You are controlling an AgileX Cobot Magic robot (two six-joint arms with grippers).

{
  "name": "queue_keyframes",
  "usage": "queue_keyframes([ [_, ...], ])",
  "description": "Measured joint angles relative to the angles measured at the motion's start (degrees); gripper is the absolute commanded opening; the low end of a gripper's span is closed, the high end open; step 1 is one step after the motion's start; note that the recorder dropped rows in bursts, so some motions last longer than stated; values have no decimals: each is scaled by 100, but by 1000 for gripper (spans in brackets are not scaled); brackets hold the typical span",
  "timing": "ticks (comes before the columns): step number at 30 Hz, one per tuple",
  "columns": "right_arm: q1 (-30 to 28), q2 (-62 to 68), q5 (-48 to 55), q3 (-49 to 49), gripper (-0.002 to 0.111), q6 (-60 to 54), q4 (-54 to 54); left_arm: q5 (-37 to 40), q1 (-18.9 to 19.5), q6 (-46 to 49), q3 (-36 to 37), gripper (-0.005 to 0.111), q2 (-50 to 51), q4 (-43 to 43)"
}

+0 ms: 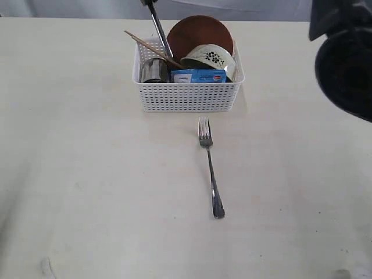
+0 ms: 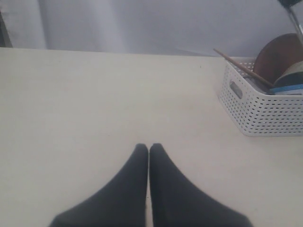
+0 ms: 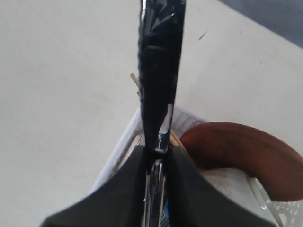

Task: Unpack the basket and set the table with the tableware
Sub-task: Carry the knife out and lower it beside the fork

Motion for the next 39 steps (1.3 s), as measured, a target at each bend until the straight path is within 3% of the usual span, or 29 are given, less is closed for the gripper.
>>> queue_keyframes([
  [10, 76, -1396, 0, 871, -1, 627, 606, 0, 0, 0, 0, 1, 13, 0],
  [19, 724, -3227, 0, 3756, -1, 1603, 157, 0, 0, 0, 0, 1, 13, 0],
  [26, 937, -4126, -31, 6003, -1, 2158, 940, 0, 0, 0, 0, 1, 13, 0],
  [33, 937, -4276, -1575, 7540, -1, 2345, 1677, 0, 0, 0, 0, 1, 13, 0],
  [39, 937, -3721, -2371, 7897, -1, 2298, 1840, 0, 0, 0, 0, 1, 13, 0],
])
